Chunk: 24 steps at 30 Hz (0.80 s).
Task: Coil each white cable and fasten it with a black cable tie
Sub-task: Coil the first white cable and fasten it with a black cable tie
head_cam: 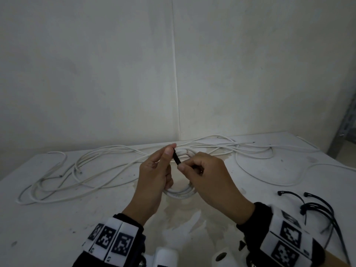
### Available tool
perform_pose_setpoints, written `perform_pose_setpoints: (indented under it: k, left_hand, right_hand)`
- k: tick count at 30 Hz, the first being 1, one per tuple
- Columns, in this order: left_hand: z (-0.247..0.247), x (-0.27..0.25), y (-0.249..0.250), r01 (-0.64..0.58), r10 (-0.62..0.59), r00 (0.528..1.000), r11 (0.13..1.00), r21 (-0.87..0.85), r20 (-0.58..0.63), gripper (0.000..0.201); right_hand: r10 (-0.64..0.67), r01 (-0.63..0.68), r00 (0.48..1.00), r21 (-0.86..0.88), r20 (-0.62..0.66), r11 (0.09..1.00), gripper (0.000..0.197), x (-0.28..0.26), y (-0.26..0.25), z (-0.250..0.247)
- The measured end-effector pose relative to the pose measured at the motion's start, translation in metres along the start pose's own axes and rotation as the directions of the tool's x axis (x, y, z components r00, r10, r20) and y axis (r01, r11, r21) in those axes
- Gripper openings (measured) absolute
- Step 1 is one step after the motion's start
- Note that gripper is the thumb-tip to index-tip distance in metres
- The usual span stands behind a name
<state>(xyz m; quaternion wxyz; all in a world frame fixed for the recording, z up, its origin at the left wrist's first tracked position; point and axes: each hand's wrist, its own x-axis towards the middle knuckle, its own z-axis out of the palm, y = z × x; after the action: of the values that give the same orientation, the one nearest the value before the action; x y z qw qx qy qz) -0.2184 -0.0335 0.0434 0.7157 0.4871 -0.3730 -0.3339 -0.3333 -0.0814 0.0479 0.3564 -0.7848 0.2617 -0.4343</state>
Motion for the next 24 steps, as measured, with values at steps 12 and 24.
perform_pose_setpoints:
  k: [12, 24]
  left_hand:
    - [-0.004, -0.001, 0.003, 0.011, -0.010, 1.000, 0.999, 0.039, -0.022, 0.012]
    - [0.000, -0.008, 0.004, -0.038, 0.014, 0.994, 0.974, 0.223, 0.109, 0.008]
  right_hand:
    - [0.027, -0.014, 0.995, 0.138, -0.097, 0.990, 0.016, 0.004, 0.005, -0.014]
    - [-0.084, 0.087, 0.975, -0.004, 0.205, 0.996, 0.020, 0.020, -0.003, -0.026]
